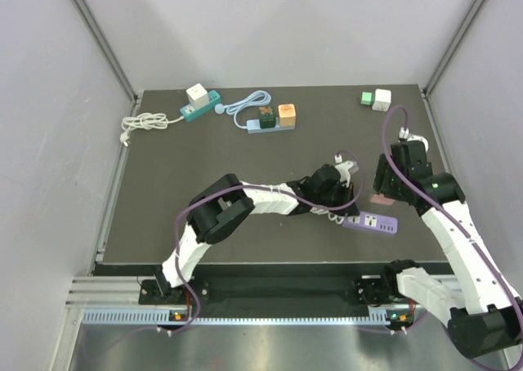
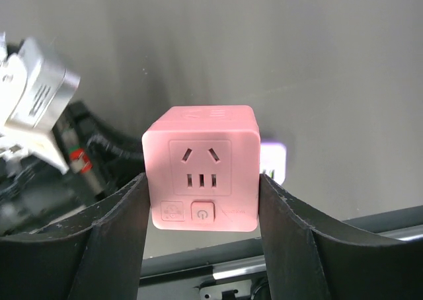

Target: Pull the plug off the socket

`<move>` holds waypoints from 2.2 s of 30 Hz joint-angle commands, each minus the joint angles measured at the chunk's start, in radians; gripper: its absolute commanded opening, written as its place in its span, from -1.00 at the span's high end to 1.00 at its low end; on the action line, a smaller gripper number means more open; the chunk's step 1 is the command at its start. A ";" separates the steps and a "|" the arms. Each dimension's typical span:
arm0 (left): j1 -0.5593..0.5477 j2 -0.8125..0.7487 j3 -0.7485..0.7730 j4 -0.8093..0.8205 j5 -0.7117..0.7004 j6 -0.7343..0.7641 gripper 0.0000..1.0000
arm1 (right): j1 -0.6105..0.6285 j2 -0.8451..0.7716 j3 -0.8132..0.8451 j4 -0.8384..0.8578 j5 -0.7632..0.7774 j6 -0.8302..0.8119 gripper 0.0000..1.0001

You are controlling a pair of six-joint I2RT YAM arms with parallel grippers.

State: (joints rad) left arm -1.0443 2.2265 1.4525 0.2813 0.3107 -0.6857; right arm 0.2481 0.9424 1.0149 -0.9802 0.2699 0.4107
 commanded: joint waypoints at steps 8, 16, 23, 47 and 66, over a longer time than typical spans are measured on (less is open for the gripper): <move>0.026 -0.456 -0.211 -0.277 -0.030 0.146 0.41 | -0.013 -0.004 0.062 0.035 0.003 -0.023 1.00; 0.082 -0.908 -0.435 -0.404 -0.352 0.225 0.26 | 0.060 0.139 0.076 0.187 -0.375 -0.010 1.00; 0.139 -1.212 -0.549 -0.553 -0.613 0.227 0.35 | 0.388 0.335 0.159 0.471 -0.487 0.127 1.00; 0.150 -1.276 -0.669 -0.482 -0.473 0.103 0.41 | -0.377 0.421 -0.297 1.002 -0.925 0.516 0.81; 0.151 -1.346 -0.684 -0.468 -0.377 0.084 0.35 | -0.581 0.425 -0.282 0.801 -0.914 0.266 -0.99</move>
State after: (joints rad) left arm -0.8963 0.9394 0.7708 -0.2237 -0.0891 -0.5938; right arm -0.3241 1.4124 0.6521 -0.1291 -0.6556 0.7673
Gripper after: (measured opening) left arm 0.321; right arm 0.989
